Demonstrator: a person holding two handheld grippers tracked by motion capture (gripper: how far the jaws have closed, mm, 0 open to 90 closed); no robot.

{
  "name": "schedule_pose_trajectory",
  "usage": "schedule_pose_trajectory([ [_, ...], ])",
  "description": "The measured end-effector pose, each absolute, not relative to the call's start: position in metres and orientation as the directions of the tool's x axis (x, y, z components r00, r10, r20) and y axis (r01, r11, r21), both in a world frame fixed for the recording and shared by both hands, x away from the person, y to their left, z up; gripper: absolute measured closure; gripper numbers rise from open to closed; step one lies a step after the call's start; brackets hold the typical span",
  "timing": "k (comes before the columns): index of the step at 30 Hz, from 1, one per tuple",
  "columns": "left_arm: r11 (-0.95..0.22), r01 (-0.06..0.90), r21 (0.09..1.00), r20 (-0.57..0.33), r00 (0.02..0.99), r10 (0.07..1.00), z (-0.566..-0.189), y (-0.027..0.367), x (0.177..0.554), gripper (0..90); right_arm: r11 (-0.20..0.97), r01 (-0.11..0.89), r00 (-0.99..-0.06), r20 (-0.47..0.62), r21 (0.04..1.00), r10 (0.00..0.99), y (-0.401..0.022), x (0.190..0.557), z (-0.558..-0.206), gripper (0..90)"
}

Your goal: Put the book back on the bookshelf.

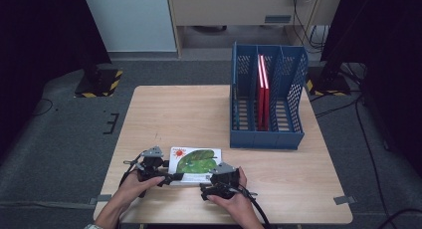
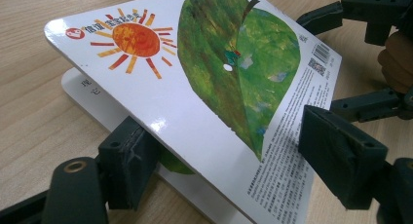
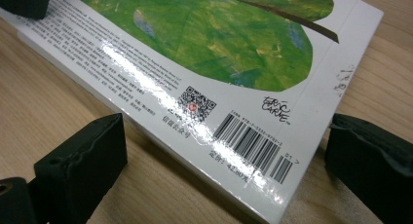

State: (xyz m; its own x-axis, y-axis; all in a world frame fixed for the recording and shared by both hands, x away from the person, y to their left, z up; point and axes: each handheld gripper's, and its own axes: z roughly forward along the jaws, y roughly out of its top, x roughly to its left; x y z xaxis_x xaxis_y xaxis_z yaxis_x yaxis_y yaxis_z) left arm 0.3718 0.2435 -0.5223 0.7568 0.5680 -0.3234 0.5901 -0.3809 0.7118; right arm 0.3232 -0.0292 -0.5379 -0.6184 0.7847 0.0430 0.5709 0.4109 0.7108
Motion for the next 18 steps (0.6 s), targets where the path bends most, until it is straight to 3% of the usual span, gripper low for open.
schedule_pose_trajectory([
  [9, -0.384, 0.586, 0.714, -0.321, 0.761, 0.563, -0.523, 0.244, 0.373, 23.3, 0.424, 0.553, -0.688, 0.105, 0.718, 0.718, -0.047, 0.324, -0.524, 6.0],
  [18, -0.386, 0.58, 0.717, -0.317, 0.765, 0.561, -0.523, 0.244, 0.374, 23.5, 0.354, 0.556, -0.651, 0.128, 0.752, 0.749, -0.064, 0.335, -0.518, 12.3],
])
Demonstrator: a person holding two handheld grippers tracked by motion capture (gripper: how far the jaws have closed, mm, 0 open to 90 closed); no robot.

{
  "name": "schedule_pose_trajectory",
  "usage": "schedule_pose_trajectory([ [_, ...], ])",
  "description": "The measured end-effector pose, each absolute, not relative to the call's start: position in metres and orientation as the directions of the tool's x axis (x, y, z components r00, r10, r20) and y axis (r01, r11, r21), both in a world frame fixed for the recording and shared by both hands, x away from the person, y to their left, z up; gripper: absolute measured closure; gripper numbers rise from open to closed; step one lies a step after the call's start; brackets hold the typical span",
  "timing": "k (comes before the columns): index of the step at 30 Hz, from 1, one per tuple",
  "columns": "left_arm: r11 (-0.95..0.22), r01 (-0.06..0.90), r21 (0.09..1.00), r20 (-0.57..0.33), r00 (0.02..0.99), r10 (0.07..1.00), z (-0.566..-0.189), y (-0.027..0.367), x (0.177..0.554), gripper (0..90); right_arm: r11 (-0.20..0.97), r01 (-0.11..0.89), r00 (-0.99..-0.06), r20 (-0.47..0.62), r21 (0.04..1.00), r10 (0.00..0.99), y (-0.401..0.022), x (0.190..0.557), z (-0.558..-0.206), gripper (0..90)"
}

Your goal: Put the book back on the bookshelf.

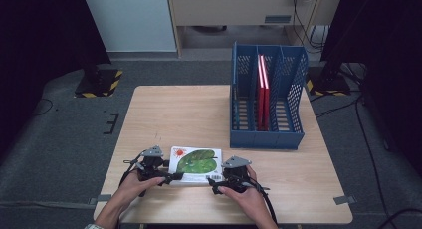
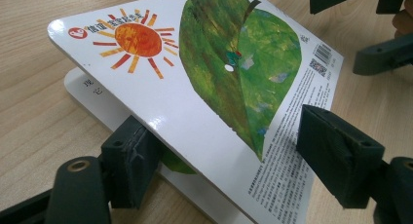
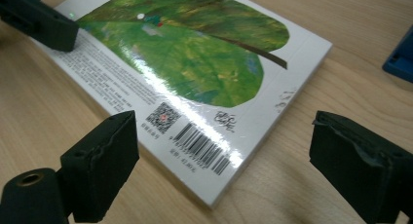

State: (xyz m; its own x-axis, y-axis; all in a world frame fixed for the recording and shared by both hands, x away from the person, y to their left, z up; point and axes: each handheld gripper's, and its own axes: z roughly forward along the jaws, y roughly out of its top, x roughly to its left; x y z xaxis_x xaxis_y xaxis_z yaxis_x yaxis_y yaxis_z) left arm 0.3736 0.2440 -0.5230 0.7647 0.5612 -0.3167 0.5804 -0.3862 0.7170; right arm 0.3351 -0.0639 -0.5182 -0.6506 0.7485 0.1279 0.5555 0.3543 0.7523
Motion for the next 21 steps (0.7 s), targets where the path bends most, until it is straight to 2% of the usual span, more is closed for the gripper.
schedule_pose_trajectory([
  [6, -0.388, 0.58, 0.717, -0.316, 0.765, 0.56, -0.523, 0.245, 0.374, 24.8, 0.349, 0.567, -0.644, 0.137, 0.746, 0.753, -0.067, 0.34, -0.522, 15.6],
  [17, -0.379, 0.589, 0.714, -0.321, 0.756, 0.57, -0.523, 0.248, 0.376, 35.3, 0.327, 0.611, -0.636, 0.2, 0.721, 0.746, -0.064, 0.345, -0.532, 11.6],
  [21, -0.378, 0.593, 0.711, -0.326, 0.754, 0.57, -0.523, 0.249, 0.376, 39.5, 0.337, 0.598, -0.653, 0.199, 0.727, 0.73, -0.062, 0.345, -0.534, 10.9],
])
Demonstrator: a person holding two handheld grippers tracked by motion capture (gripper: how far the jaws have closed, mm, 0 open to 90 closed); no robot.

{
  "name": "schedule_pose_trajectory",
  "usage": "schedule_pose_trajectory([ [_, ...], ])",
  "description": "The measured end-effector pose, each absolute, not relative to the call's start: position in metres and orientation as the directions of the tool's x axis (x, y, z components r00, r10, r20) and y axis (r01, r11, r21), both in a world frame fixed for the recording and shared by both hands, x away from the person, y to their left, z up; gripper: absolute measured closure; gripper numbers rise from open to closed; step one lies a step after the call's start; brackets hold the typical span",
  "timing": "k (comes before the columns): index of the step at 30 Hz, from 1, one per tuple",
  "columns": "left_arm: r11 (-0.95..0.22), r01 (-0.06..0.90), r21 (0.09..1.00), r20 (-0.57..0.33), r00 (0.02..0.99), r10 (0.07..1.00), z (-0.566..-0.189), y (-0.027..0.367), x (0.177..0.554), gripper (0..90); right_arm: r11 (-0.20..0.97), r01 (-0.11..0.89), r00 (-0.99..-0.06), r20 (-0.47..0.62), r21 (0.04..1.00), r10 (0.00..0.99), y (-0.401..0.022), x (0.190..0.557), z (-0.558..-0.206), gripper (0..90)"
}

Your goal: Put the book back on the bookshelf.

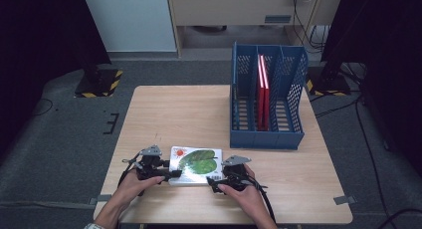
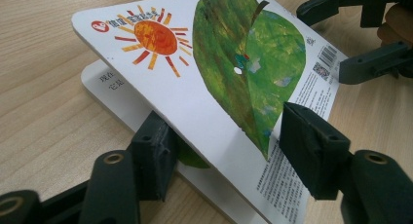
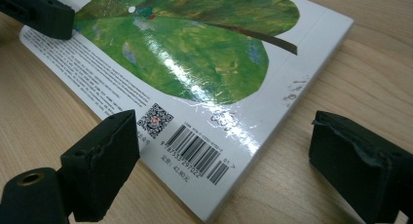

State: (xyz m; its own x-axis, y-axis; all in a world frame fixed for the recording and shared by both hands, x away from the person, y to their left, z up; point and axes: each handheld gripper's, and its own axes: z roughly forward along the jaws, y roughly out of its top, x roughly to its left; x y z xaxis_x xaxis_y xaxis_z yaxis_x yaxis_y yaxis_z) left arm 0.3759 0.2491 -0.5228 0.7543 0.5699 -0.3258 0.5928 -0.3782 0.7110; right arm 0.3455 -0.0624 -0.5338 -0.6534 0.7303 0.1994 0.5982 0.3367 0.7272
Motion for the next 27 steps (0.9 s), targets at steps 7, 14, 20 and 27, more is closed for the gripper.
schedule_pose_trajectory([
  [7, -0.394, 0.582, 0.712, -0.321, 0.768, 0.554, -0.522, 0.246, 0.375, 42.6, 0.347, 0.584, -0.666, 0.187, 0.734, 0.722, -0.058, 0.345, -0.536, 7.4],
  [14, -0.41, 0.559, 0.721, -0.295, 0.783, 0.548, -0.519, 0.246, 0.374, 44.7, 0.345, 0.58, -0.661, 0.18, 0.738, 0.728, -0.055, 0.345, -0.537, 3.2],
  [20, -0.422, 0.525, 0.739, -0.263, 0.802, 0.537, -0.515, 0.246, 0.372, 49.0, 0.345, 0.578, -0.661, 0.177, 0.739, 0.729, -0.055, 0.346, -0.538, 0.6],
  [27, -0.427, 0.49, 0.76, -0.236, 0.82, 0.521, -0.511, 0.247, 0.37, 54.5, 0.344, 0.578, -0.668, 0.187, 0.74, 0.72, -0.055, 0.348, -0.538, 1.7],
])
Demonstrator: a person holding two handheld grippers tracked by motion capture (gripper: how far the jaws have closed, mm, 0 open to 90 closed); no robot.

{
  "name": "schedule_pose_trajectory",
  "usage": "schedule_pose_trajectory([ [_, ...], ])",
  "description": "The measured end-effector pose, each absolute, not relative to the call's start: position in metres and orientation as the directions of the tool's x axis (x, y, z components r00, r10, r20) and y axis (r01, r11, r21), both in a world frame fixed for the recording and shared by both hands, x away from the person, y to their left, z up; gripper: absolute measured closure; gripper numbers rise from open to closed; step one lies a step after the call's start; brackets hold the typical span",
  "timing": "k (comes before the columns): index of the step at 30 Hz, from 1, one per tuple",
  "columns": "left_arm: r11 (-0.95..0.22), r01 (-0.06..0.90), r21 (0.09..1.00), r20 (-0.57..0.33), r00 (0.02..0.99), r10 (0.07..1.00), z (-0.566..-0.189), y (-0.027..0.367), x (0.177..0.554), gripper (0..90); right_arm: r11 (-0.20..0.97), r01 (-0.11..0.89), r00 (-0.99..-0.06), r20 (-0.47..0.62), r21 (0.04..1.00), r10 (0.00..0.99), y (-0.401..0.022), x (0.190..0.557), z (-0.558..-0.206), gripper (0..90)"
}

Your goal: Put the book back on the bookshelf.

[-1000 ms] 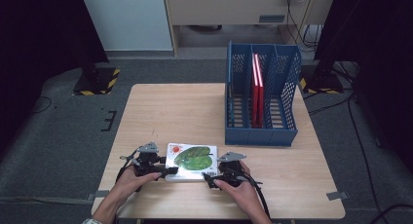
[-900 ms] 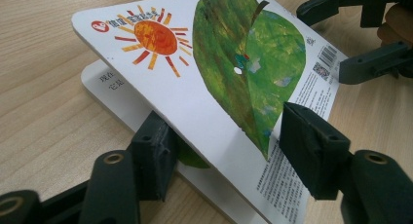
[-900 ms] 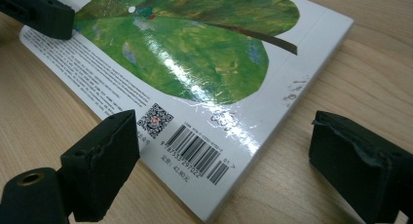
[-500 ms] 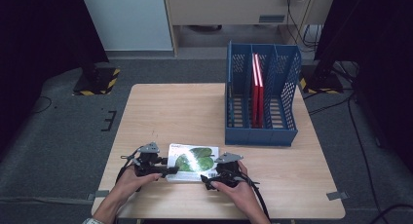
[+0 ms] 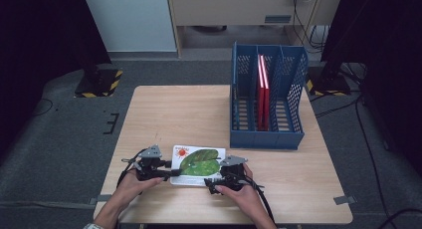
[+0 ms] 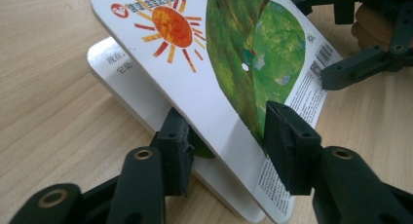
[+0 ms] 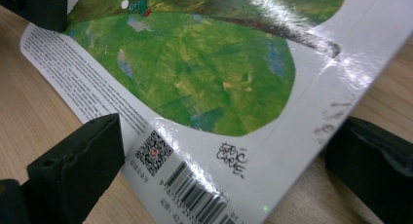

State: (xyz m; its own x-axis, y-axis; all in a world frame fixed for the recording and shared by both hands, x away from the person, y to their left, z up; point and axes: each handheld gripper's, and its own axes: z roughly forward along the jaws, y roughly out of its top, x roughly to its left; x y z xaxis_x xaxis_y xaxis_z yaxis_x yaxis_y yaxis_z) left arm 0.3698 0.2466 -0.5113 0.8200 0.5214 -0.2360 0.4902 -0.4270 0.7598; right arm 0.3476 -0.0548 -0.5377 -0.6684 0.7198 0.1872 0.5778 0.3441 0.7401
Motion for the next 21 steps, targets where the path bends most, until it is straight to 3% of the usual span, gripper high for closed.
schedule_pose_trajectory([
  [21, -0.428, 0.446, 0.786, -0.178, 0.826, 0.534, -0.504, 0.247, 0.366, 62.6, 0.382, 0.514, -0.669, 0.081, 0.768, 0.739, -0.055, 0.346, -0.526, 14.3],
])
